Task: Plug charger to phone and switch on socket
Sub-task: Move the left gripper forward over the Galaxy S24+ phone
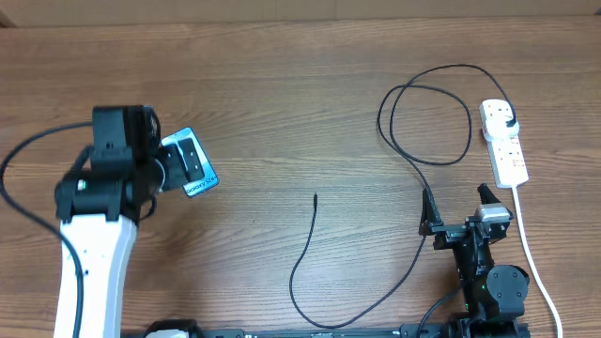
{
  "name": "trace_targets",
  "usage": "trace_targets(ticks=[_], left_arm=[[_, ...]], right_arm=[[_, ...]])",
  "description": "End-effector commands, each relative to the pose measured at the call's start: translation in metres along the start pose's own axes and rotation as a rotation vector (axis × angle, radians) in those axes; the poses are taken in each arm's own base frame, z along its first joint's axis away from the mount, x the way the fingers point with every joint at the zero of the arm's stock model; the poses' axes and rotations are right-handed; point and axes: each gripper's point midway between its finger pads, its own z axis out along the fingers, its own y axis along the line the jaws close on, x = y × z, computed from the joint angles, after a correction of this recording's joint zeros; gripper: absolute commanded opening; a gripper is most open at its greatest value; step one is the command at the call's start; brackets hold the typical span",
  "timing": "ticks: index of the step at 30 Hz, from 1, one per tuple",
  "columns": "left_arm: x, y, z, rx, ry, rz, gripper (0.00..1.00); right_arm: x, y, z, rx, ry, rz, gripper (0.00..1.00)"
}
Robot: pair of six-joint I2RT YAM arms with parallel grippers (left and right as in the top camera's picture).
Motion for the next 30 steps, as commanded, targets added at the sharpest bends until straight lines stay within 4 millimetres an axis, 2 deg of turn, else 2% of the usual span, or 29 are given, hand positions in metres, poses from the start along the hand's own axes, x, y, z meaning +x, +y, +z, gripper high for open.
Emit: trace_targets(ticks=[1, 10, 16, 18, 19, 20, 21, 22, 30], left_arm=[[-0.016, 0.008, 0.006, -0.075, 0.013, -0.092, 1.00], [0.004, 0.010, 0.048, -0.140, 0.211, -0.145, 1.00], [0.016, 0.001, 0.071, -0.108, 0.307, -0.148, 1.00], [0.019, 0.001, 0.075, -0.112, 0.325, -0.148, 0.56], [0.020, 0.002, 0.077, -0.114, 0.332, -0.148, 0.49], [0.020, 0.001, 0.078, -0.115, 0.336, -0.149, 0.57], [0.021, 0.000, 0.079, -0.109, 0.342, -0.149, 0.92], [0.022, -0.001, 0.080, -0.101, 0.347, -0.151, 1.00], [0.022, -0.002, 0.080, -0.097, 0.350, -0.151, 1.00]], right_arm=[[0.002, 0.000, 0.000, 0.005, -0.003, -0.005, 1.00], [0.002, 0.000, 0.000, 0.005, -0.004, -0.005, 1.00], [0.002, 0.000, 0.000, 0.005, -0.004, -0.005, 1.00], [0.002, 0.000, 0.000, 0.005, -0.003, -0.005, 1.00], [0.002, 0.000, 0.000, 0.005, -0.004, -0.005, 1.00], [0.002, 0.000, 0.000, 0.005, -0.004, -0.005, 1.00], [0.002, 0.000, 0.000, 0.005, -0.003, -0.005, 1.00], [0.002, 0.000, 0.000, 0.005, -0.003, -0.005, 1.00], [0.002, 0.000, 0.000, 0.005, -0.003, -0.005, 1.00]])
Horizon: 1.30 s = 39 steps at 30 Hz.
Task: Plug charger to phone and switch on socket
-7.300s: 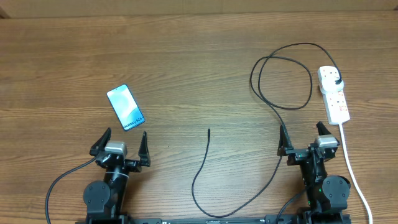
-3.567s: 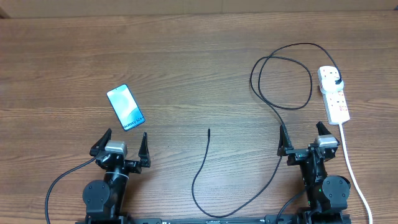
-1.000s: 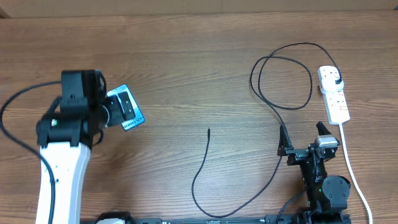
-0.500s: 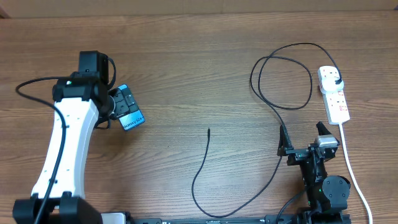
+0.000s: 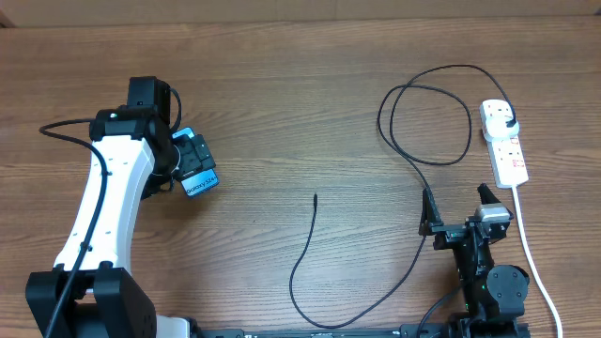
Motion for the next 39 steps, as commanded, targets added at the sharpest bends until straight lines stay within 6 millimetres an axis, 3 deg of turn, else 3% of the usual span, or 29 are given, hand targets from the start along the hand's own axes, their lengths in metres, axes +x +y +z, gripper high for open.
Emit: trace_targets(ticks=[1, 6, 13, 21, 39], left_arm=[[-0.005, -0.004, -0.005, 0.020, -0.007, -0.011, 1.00], [-0.010, -0.006, -0.004, -0.016, 0.068, -0.011, 1.00], [-0.036, -0.019, 0.002, -0.027, 0.099, -0.012, 1.00], [-0.037, -0.019, 0.015, -0.042, 0.121, -0.017, 1.00], [-0.044, -0.014, 0.016, -0.069, 0.090, -0.072, 1.00]], right_arm=[[0.002, 0.000, 0.000, 0.004, -0.003, -0.005, 1.00], [0.002, 0.000, 0.000, 0.004, -0.003, -0.005, 1.00], [0.002, 0.000, 0.000, 0.004, -0.003, -0.005, 1.00], [0.002, 0.000, 0.000, 0.004, -0.003, -0.005, 1.00], [0.002, 0.000, 0.000, 0.004, -0.003, -0.005, 1.00]])
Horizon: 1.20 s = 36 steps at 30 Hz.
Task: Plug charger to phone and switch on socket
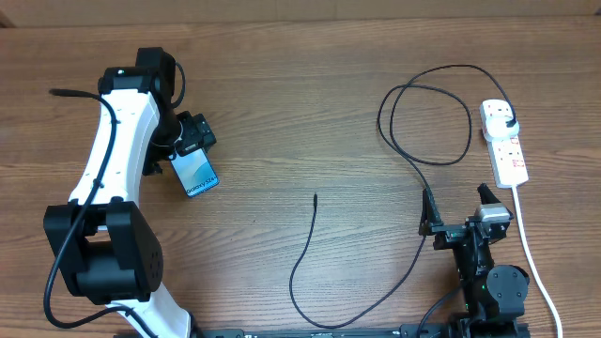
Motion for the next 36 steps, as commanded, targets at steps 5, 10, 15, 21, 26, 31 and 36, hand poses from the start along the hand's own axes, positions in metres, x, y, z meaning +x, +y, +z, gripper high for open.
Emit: trace_targets(ticks=[5, 10, 15, 21, 26, 31, 36], left_arm=[[-0.008, 0.001, -0.002, -0.006, -0.018, -0.022, 1.00], [-0.011, -0.001, -0.002, 0.001, -0.030, -0.021, 1.00], [-0.016, -0.004, -0.002, 0.012, -0.051, -0.021, 1.00], [-0.017, -0.004, -0.002, 0.014, -0.056, -0.021, 1.00], [-0.018, 0.001, 0.000, -0.011, -0.064, -0.037, 0.99], [-0.017, 0.001, 0.006, -0.012, -0.060, -0.039, 1.00], [-0.013, 0.003, 0.018, -0.018, -0.049, -0.068, 1.00]], right_arm=[[0.002, 0.000, 0.000, 0.004, -0.004, -0.005, 1.00], [0.002, 0.000, 0.000, 0.004, -0.004, -0.005, 1.00], [0.002, 0.000, 0.000, 0.004, -0.003, -0.004, 1.00], [0.002, 0.000, 0.000, 0.004, -0.004, -0.005, 1.00], [0.002, 0.000, 0.000, 0.004, -0.003, -0.004, 1.00], [0.002, 0.000, 0.000, 0.004, -0.003, -0.004, 1.00], [0.002, 0.000, 0.000, 0.004, -0.004, -0.005, 1.00]])
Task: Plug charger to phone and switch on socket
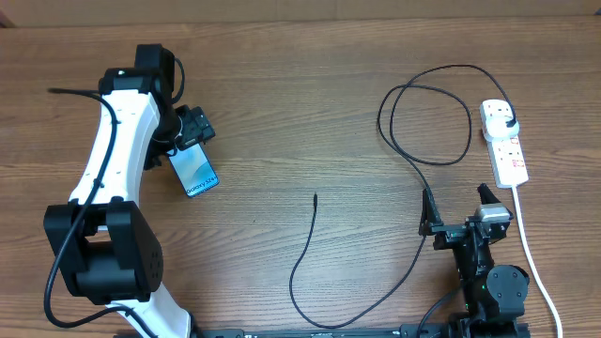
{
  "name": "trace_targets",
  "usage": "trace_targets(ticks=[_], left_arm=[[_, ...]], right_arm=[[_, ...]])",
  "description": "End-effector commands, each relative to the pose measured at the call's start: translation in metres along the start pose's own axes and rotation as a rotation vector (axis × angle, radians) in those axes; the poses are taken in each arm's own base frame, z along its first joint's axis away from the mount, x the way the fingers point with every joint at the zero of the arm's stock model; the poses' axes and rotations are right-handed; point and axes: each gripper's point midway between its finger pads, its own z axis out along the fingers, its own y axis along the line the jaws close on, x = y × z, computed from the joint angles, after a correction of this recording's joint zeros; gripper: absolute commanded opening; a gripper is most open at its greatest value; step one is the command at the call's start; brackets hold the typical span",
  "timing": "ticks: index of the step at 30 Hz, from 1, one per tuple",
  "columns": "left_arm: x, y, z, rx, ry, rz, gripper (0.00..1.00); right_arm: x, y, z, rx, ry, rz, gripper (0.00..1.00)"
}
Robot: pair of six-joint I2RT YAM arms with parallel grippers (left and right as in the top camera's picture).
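Observation:
The phone (193,173), its blue screen facing up, lies flat on the wooden table at the left. My left gripper (192,129) hovers at the phone's far end; from above its jaws cannot be made out. The black charger cable (299,258) has its free tip (315,197) mid-table. It curves toward the front, runs up into a loop (424,113) and ends at a plug (508,119) in the white power strip (506,148) at the right. My right gripper (457,208) rests open near the front right, beside the cable.
The power strip's white cord (535,268) runs toward the front edge, right of the right arm. The left arm's white link (117,150) stretches from the front left to the phone, with a black lead (70,92) trailing to its left.
The left gripper has drawn back a little past the phone's far end, uncovering slightly more screen. The phone, cable and right arm have not moved.
The left gripper first stood over the phone, covering most of it. It then sat over the phone's far half with the arm stretched farther out. Later it was at the far end, as now. The phone, cable, strip and right arm stayed in place throughout.

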Motion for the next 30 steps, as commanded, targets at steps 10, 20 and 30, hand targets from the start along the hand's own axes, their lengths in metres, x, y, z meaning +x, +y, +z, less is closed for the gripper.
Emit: trace_targets(ticks=[10, 20, 30], left_arm=[[0.009, 0.010, 0.031, -0.045, 0.041, -0.050, 1.00], [0.008, 0.008, 0.062, -0.073, 0.087, -0.059, 1.00], [0.000, 0.003, 0.066, -0.058, 0.052, -0.098, 1.00]], right_arm=[[0.002, 0.000, 0.000, 0.004, -0.003, -0.005, 1.00], [0.002, 0.000, 0.000, 0.004, -0.004, -0.005, 1.00], [0.002, 0.000, 0.000, 0.004, -0.003, -0.005, 1.00]])
